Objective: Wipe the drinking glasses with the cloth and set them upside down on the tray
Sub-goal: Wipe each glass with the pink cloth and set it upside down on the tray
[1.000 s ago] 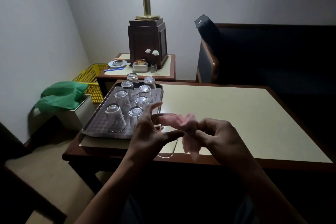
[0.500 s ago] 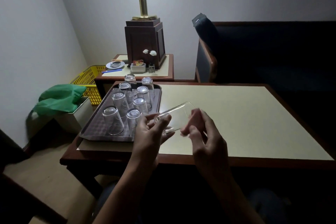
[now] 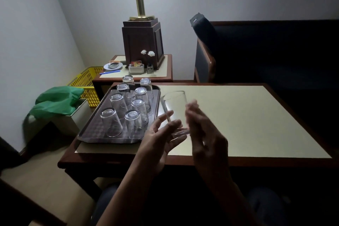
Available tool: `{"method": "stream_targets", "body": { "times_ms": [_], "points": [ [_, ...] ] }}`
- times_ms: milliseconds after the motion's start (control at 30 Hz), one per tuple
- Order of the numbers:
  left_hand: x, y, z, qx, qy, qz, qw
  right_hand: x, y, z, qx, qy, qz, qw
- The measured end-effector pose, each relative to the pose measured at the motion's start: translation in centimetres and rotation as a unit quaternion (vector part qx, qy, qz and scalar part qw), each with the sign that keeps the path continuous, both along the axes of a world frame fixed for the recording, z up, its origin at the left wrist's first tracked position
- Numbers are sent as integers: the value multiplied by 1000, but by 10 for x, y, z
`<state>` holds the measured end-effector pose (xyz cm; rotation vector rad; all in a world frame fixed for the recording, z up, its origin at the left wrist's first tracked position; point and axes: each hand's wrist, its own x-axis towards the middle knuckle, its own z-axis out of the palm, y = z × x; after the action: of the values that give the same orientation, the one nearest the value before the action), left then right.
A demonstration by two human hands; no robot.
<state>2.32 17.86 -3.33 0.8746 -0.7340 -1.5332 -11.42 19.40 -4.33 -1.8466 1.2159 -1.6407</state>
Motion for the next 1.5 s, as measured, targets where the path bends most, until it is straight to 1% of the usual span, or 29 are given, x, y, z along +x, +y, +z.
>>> {"method": "stream_targets", "body": {
  "times_ms": [33, 67, 100, 133, 167, 200, 233, 267, 300, 333, 367, 433, 500, 533, 567, 633, 733, 800, 900, 933, 967, 1100, 1200, 1300, 1367, 1500],
  "points": [
    [1, -2, 1, -1, 7, 0, 1000, 1, 6, -7, -35, 40, 5, 999],
    [3, -2, 1, -2, 10, 1, 1000, 2, 10, -14, -50, 51, 12, 997],
    [3, -2, -2, -3, 11, 6, 1000, 2, 12, -17, -31, 24, 22, 999],
    [4, -1, -5, -5, 9, 9, 1000, 1, 10, -17, 20, -37, 29, 999],
    [3, 1, -9, -7, 1, 7, 1000, 0, 5, -14, 90, -109, 34, 989],
    [2, 4, -12, -12, -17, 3, 1000, -2, -2, -12, 153, -160, 34, 975],
    [0, 6, -15, -17, -46, 2, 999, -4, -8, -10, 191, -187, 38, 963],
    [-1, 7, -17, -22, -79, 7, 997, -5, -11, -8, 199, -187, 39, 961],
    [-1, 7, -18, -23, -103, 20, 994, -5, -12, -7, 187, -179, 36, 965],
    [-1, 7, -17, -21, -108, 37, 993, -3, -9, -6, 167, -170, 36, 971],
    [0, 5, -16, -13, -93, 55, 994, 1, -5, -6, 147, -167, 48, 974],
    [4, 2, -10, 3, -25, 85, 996, 14, 6, -12, 129, -152, 78, 977],
    [7, 0, -3, 0, 35, 103, 994, 25, 14, -20, 122, -134, 80, 980],
    [7, 1, 0, -7, 45, 105, 993, 29, 14, -23, 127, -145, 70, 979],
    [6, 2, 2, -15, 41, 106, 993, 31, 11, -26, 141, -174, 58, 973],
    [1, 6, 2, -31, -14, 126, 991, 33, 3, -24, 196, -262, 51, 944],
    [-4, 7, -7, -80, -116, 179, 974, 34, -13, -16, 287, -407, 58, 865],
    [1, 5, -12, -116, -179, 199, 956, 32, -18, -13, 319, -441, 71, 836],
    [19, -4, -11, -132, -258, 222, 931, 25, -22, -11, 342, -456, 116, 813],
    [27, -7, -10, -130, -279, 227, 924, 22, -23, -11, 345, -454, 124, 812],
    [35, -9, -9, -129, -299, 231, 917, 20, -25, -10, 343, -442, 127, 819],
    [74, -26, 11, -140, -389, 231, 881, 9, -41, -11, 330, -357, 109, 867],
    [107, -57, 40, -146, -432, 237, 858, 1, -57, -12, 317, -279, 76, 903],
    [130, -104, 69, -163, -497, 259, 812, -4, -76, -9, 290, -193, 54, 936],
    [139, -141, 84, -178, -543, 256, 779, -6, -93, -12, 288, -159, 56, 943],
    [144, -217, 105, -203, -606, 258, 724, -9, -120, -18, 298, -111, 62, 946]
  ]
}}
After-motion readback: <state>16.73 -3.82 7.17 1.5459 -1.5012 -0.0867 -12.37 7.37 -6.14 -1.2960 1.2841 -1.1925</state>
